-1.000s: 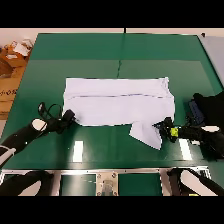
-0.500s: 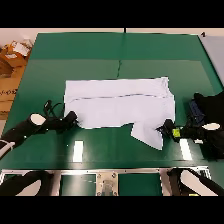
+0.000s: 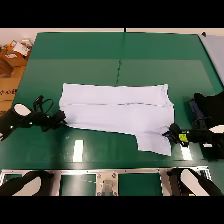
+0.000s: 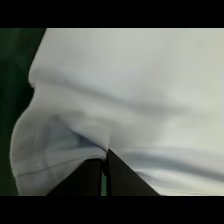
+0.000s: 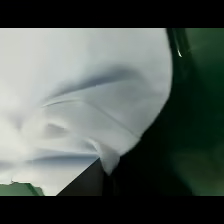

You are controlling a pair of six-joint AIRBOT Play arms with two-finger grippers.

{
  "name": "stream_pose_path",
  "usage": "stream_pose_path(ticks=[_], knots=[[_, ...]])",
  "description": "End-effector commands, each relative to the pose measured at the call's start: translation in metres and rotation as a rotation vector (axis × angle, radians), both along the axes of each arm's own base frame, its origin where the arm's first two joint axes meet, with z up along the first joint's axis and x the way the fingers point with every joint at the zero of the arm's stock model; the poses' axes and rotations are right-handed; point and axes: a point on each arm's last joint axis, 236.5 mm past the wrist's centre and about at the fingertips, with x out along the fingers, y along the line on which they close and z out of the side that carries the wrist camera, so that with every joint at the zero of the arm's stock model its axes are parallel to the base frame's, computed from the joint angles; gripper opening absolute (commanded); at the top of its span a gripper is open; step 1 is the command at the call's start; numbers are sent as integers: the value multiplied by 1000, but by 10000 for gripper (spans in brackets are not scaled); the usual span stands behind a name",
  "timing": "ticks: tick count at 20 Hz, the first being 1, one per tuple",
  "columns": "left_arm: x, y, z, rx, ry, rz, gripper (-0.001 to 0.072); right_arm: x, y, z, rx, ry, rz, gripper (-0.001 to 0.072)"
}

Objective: Fold the shirts.

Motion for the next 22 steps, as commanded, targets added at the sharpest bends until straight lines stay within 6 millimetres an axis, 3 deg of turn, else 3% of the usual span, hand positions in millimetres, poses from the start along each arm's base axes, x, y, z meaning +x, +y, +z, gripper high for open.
stream_pose_path(ticks=[1,3,6,8,12,17,22], knots=[[4,-3,15,14,-18,-85,21,2,16,33,67,-62,0,15],[9,-19,34,5,-39,-168,21,5,26,54,118,-92,28,16],[33,-40,76,9,-139,-258,21,38,25,100,142,-225,22,15],[52,-41,96,21,-207,-259,20,59,18,121,116,-291,24,15],[85,-37,96,45,-218,-252,20,117,14,139,119,-351,34,16],[149,-36,75,46,-212,-211,20,205,16,116,117,-340,75,16],[216,-36,42,45,-232,-164,35,271,17,51,126,-271,93,43]])
